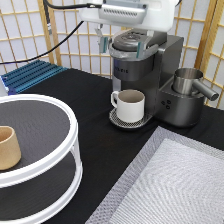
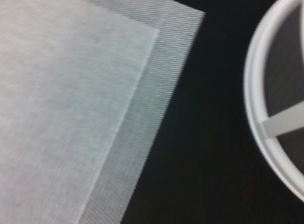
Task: Make coffee
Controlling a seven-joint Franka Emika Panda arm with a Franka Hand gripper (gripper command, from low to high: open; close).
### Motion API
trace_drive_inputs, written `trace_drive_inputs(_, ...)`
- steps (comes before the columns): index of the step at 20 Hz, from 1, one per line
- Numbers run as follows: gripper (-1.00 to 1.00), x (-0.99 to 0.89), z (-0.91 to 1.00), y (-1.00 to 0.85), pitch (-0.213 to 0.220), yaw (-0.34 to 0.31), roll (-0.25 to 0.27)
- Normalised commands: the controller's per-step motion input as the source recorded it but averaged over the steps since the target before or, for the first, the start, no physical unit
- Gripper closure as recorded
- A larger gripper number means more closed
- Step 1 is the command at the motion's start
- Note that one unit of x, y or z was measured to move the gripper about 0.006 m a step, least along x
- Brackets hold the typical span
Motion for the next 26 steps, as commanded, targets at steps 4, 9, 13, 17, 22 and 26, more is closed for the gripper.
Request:
trace_drive_inputs(4,-1.00,-0.44,0.76,0.35,-0.070,0.198,0.066)
trace_drive_inputs(9,-1.00,-0.70,0.61,0.41,-0.079,0.128,0.089)
trace_drive_inputs(13,-1.00,-0.51,0.44,0.28,-0.029,0.173,0.138)
trace_drive_inputs(17,-1.00,-0.12,0.37,0.24,0.093,0.234,0.107)
trace_drive_inputs(22,-1.00,0.01,0.00,0.07,0.163,0.318,0.089)
trace_drive_inputs(26,-1.00,0.00,-0.19,0.05,0.217,0.311,0.084)
